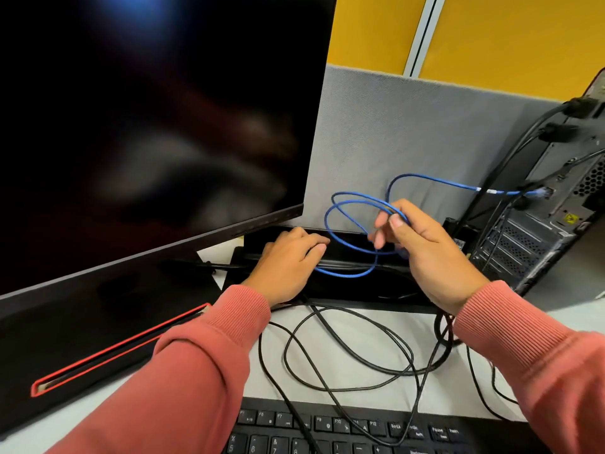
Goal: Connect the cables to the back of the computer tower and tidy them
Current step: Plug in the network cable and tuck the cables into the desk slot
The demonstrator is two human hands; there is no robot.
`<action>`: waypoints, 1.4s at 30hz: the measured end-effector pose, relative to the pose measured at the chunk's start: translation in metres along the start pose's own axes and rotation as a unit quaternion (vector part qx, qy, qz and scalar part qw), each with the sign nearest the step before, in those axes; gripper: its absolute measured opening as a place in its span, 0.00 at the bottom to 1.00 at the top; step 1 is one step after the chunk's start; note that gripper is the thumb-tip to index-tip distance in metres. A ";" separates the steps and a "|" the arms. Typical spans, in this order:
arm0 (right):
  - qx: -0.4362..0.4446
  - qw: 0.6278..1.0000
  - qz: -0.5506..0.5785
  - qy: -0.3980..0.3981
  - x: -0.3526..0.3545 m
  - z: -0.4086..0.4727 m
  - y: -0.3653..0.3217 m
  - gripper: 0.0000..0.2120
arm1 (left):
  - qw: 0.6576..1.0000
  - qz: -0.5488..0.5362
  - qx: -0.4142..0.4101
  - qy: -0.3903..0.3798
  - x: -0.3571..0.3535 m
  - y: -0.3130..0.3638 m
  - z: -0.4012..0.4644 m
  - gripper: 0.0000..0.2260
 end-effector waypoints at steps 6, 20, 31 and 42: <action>-0.139 0.990 0.002 -0.027 0.007 0.001 0.020 0.15 | 0.998 0.004 -0.013 0.066 0.001 -0.001 0.004 0.13; -0.036 0.777 -0.588 -0.223 -0.030 0.029 0.030 0.07 | 0.991 0.033 -0.002 0.132 0.013 -0.001 0.003 0.22; -0.090 0.749 -0.547 -0.363 -0.040 0.036 0.023 0.08 | 0.989 -0.113 -0.099 -0.002 0.008 -0.008 -0.001 0.11; -0.153 0.918 -0.354 -0.092 0.000 0.003 0.039 0.21 | 0.995 -0.005 -0.094 -0.019 -0.010 -0.002 0.004 0.10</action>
Point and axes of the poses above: each hand's wrist, its own z-axis towards the middle knuckle, its own x-axis out of the back of the hand, y = z × x, the point moved 3 cm from there along z, towards the middle knuckle, and after that the axes turned 8 degrees about y, right-handed, at the moved point
